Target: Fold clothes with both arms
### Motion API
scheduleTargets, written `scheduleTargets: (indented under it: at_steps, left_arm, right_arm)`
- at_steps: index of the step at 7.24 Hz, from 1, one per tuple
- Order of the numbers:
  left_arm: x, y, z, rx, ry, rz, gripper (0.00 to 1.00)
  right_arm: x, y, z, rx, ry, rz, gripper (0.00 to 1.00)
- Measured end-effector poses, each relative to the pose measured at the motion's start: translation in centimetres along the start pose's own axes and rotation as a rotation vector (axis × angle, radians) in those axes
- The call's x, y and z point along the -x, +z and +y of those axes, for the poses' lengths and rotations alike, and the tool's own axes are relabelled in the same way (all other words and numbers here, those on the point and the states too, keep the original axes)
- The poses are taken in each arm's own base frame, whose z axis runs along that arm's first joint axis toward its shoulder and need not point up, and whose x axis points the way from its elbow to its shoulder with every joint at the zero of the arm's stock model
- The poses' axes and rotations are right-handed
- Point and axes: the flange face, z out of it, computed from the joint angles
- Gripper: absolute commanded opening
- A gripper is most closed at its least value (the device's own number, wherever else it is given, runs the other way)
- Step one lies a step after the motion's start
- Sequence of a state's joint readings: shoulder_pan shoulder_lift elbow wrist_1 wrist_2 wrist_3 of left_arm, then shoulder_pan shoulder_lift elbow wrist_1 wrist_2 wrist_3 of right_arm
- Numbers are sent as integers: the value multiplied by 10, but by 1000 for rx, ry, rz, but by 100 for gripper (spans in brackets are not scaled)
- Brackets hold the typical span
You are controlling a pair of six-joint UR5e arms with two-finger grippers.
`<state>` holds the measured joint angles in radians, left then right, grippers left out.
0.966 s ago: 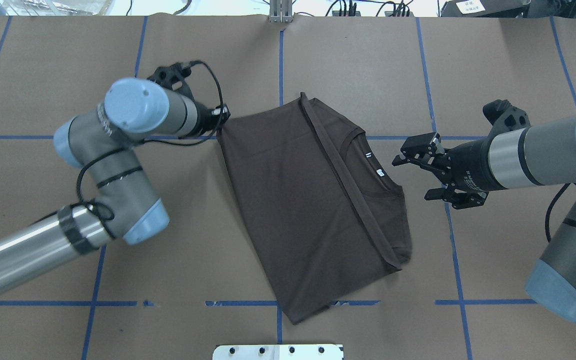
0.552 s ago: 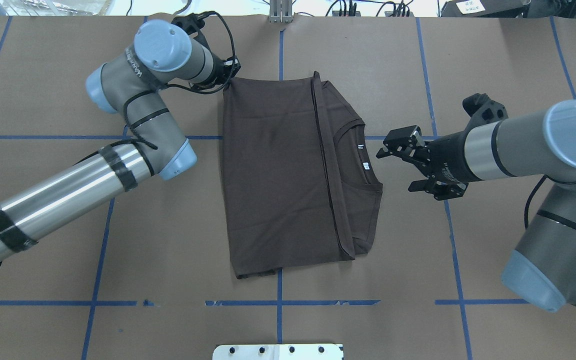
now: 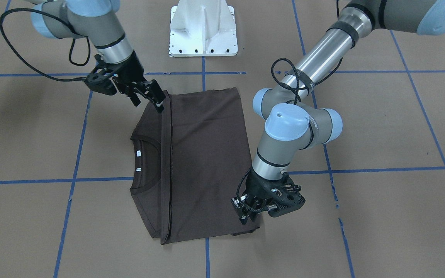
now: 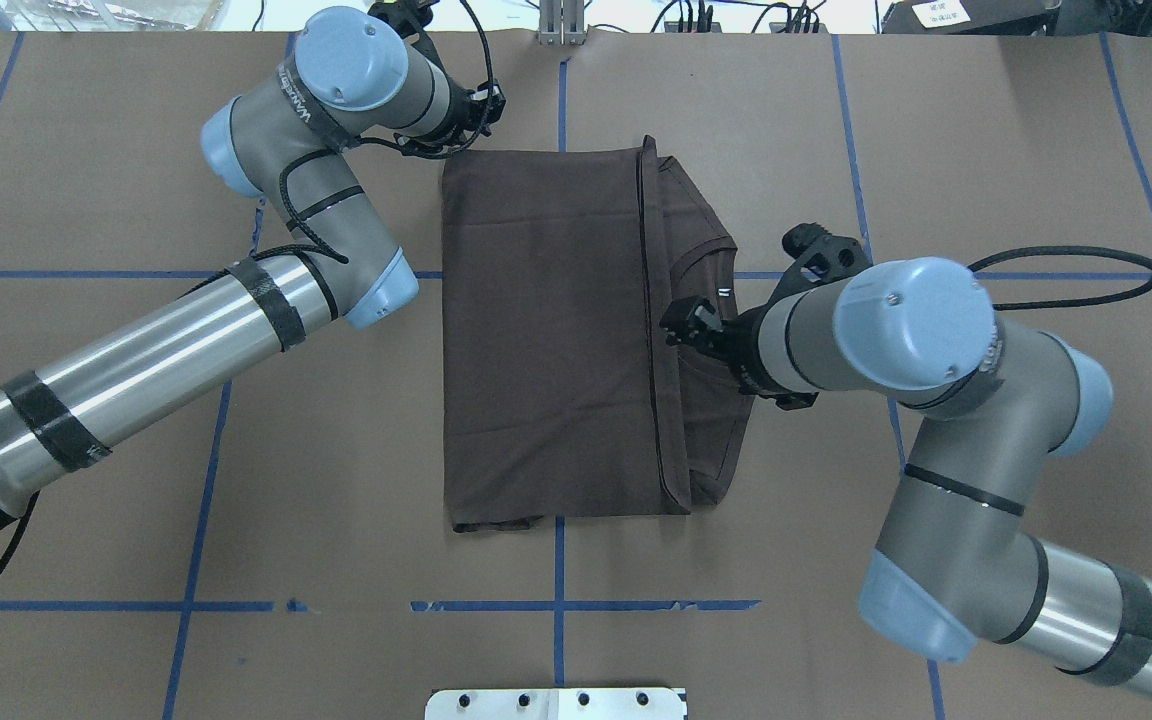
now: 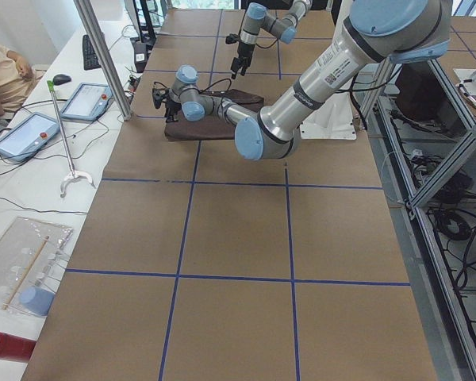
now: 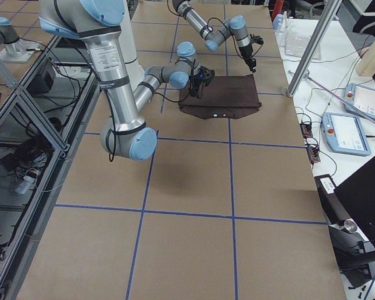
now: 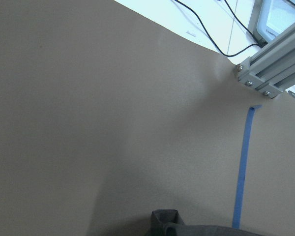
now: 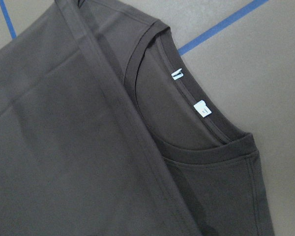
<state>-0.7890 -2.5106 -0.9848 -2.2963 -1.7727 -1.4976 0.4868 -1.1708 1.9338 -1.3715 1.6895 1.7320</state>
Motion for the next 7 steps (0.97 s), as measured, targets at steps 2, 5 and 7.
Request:
scheduleTargets:
  at_steps: [2,5,7]
  left_arm:
    - [17,-22,0,45,0,24,74]
    - [77,-56,-29,101,0,113,74]
    - [92,-60,-32,114,4,135,74]
  right_arm:
    - [5,21,47,-18,-217,119,100]
    - [1,44,82,-29,-461,270,100]
    - [12,61,92,-24,-515,307,100]
